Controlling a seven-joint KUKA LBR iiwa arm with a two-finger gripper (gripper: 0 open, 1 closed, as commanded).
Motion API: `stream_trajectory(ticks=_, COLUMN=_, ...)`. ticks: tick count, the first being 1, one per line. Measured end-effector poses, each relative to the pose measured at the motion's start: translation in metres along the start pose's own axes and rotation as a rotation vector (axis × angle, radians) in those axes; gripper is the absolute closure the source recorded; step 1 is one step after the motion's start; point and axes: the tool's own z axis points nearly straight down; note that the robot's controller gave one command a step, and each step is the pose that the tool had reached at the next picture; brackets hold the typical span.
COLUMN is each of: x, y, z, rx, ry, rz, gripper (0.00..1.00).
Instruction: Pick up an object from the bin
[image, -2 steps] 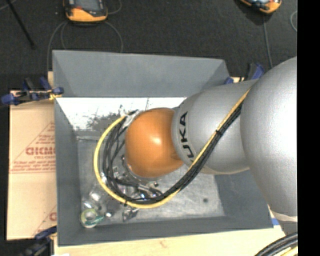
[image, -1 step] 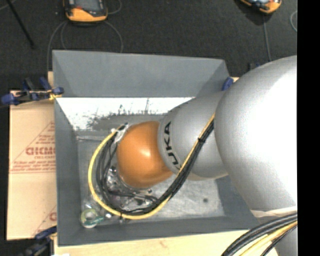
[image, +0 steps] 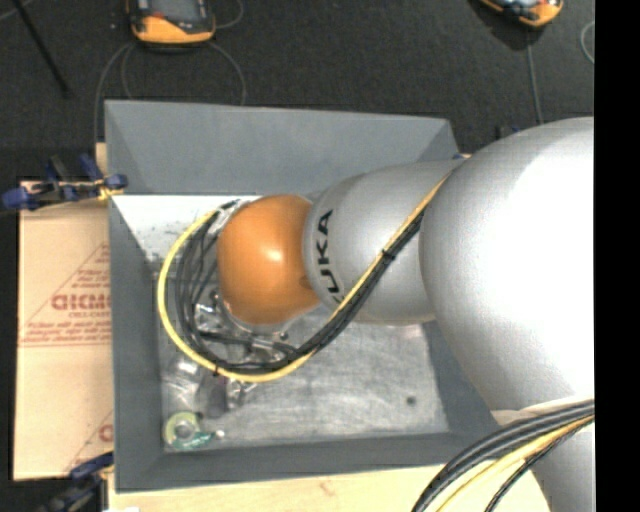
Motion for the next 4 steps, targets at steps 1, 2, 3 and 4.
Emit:
stream_trajectory(ticks=1, x=0.000, y=0.002, z=-0.002, rx=-0.003, ry=-0.003, rz=0.003, gripper=1.00)
stream_trajectory(ticks=2, x=-0.004, y=-0.008, z=-0.053, rx=0.000, ry=-0.001, rz=-0.006, gripper=1.00)
stream_trajectory(ticks=3, x=-0.006, y=0.015, z=-0.062, rx=-0.006, ry=0.002, rz=0.123, gripper=1.00)
stream_trajectory(ticks=4, x=-0.010, y=0.005, z=-0.134, rx=-0.001, ry=-0.004, rz=0.148, gripper=1.00)
